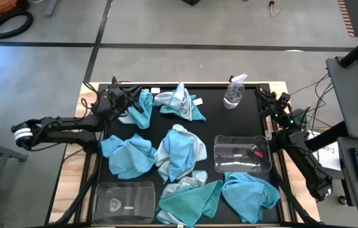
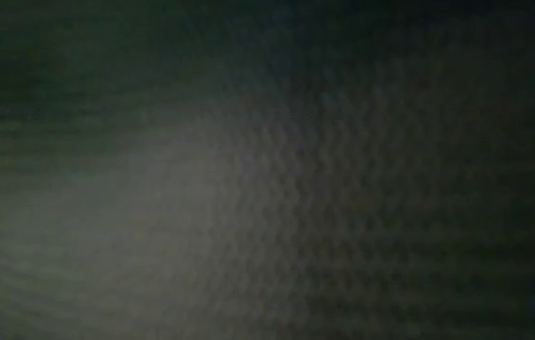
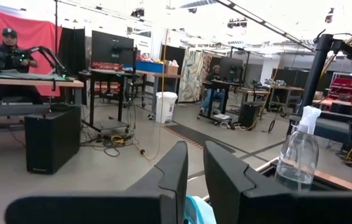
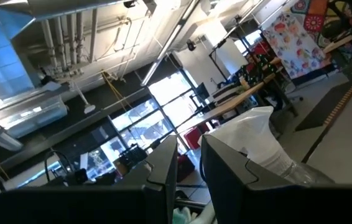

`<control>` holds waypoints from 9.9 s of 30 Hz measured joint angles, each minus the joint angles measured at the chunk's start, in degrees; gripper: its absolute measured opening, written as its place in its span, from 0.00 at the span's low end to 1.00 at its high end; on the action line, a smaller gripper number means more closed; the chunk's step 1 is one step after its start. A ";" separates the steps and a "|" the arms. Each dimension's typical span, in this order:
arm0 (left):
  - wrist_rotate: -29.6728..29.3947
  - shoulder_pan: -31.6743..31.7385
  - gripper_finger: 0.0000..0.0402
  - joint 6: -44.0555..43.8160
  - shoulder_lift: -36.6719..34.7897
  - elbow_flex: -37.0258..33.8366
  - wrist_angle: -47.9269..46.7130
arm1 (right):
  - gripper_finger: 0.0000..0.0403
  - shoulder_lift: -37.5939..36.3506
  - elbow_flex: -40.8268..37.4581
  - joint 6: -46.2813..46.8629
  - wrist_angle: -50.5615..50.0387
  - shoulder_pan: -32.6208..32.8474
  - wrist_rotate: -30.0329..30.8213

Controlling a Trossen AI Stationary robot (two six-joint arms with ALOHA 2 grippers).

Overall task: Sort microfiber towel by color & place in baskets
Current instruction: Put the blue towel into the bottom transparent bin, then put the white towel into the top transparent bin

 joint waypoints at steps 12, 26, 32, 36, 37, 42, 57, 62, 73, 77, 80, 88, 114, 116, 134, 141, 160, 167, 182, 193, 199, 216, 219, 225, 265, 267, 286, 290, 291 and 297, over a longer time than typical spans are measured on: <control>0.00 0.00 0.09 0.24 0.74 0.00 1.10 | 0.17 -0.02 0.00 -9.15 3.66 0.00 1.42; -0.11 1.38 0.09 -7.05 5.44 0.00 0.50 | 0.17 5.77 0.00 -7.03 0.17 0.00 3.00; -0.02 2.46 0.09 -9.89 7.21 0.00 -0.93 | 0.17 10.87 0.82 -6.99 -0.39 0.00 2.52; 2.07 2.93 0.09 -10.73 6.58 0.00 -2.12 | 0.17 15.01 5.01 -7.10 -0.59 0.00 0.20; 3.04 3.07 0.09 -11.05 6.12 0.00 -2.26 | 0.17 16.21 6.58 -7.12 -1.30 0.00 -1.39; 6.01 3.51 0.09 -11.53 3.21 5.78 -19.45 | 0.17 22.56 17.37 -12.80 -17.24 0.02 -6.35; -5.51 3.32 0.09 -11.92 13.17 42.32 -102.71 | 0.17 35.56 34.82 -30.59 -51.26 0.02 3.44; -1.55 3.39 0.09 -11.98 15.93 40.74 -103.17 | 0.17 35.58 34.93 -30.64 -51.36 0.02 3.02; -1.34 6.34 0.09 -11.82 20.49 36.65 -100.01 | 0.17 35.56 34.89 -30.64 -51.39 0.02 2.95; -1.07 7.08 0.10 -11.21 21.78 36.65 -99.84 | 0.17 35.56 34.89 -30.66 -51.36 0.02 2.95; -0.58 7.30 0.13 -9.76 23.18 36.65 -99.82 | 0.17 35.56 34.89 -30.65 -51.36 0.02 2.95; 3.48 7.72 0.27 -6.53 28.30 37.77 -99.37 | 0.17 35.56 34.86 -30.65 -51.39 0.02 2.93; 3.98 7.76 0.01 -8.82 29.44 38.45 -99.81 | 0.17 35.56 34.84 -30.66 -51.39 0.02 2.91; 6.75 7.76 0.00 -9.31 28.08 38.82 -100.45 | 0.17 35.56 34.84 -30.66 -51.39 0.02 2.91; 12.02 -3.42 0.00 -12.23 10.20 57.32 -108.25 | 0.17 35.56 34.82 -31.10 -51.41 0.00 2.91; 11.90 -16.51 0.00 -18.28 7.14 59.75 -108.23 | 0.17 35.56 34.82 -31.12 -51.43 0.00 2.91; -2.89 -61.61 0.00 -55.15 10.93 59.15 -108.47 | 0.17 35.56 34.82 -31.12 -52.39 0.02 2.78; -3.50 -73.09 0.00 -65.82 16.76 63.30 -108.65 | 0.17 35.56 34.82 -31.12 -57.36 0.00 2.93; -3.48 -87.97 0.00 -79.29 37.87 90.97 -138.65 | 0.17 35.54 34.82 -23.33 -60.28 0.00 2.95; 0.91 -90.66 0.00 -86.08 45.30 90.95 -137.68 | 0.17 35.50 34.82 -23.10 -61.60 0.00 2.93; 4.97 -90.51 0.00 -86.81 46.17 89.30 -140.23 | 0.17 35.50 34.82 -23.10 -61.64 0.00 2.95; 2.60 -90.36 0.00 -88.99 46.00 88.41 -141.22 | 0.17 35.50 34.82 -23.54 -61.63 0.01 2.95; 1.44 -90.36 0.03 -89.18 46.00 88.39 -141.20 | 0.17 35.50 34.82 -23.54 -61.62 0.01 2.95; 1.42 -90.36 0.11 -89.18 45.98 88.39 -141.10 | 0.17 35.50 34.82 -23.54 -61.61 0.01 2.95; -12.27 -67.29 0.27 -50.90 34.39 80.92 -142.00 | 0.17 35.56 34.82 -27.45 -63.71 0.00 2.96; -12.26 -63.82 0.27 -50.93 31.85 77.39 -142.11 | 0.17 35.56 34.82 -27.62 -63.77 0.00 2.98; -11.53 -34.70 0.27 -36.99 15.47 50.45 -130.41 | 0.17 35.56 34.82 -28.10 -64.81 0.00 2.98; -10.44 -30.70 0.27 -30.44 14.81 46.61 -125.44 | 0.17 35.54 34.82 -26.94 -64.83 0.01 2.97; -10.36 -29.72 0.27 -28.89 14.75 45.72 -124.27 | 0.17 35.54 34.82 -26.67 -64.83 0.01 2.96; -10.23 -23.53 0.27 -22.67 14.73 41.80 -119.92 | 0.17 35.54 34.82 -26.57 -64.94 0.02 2.95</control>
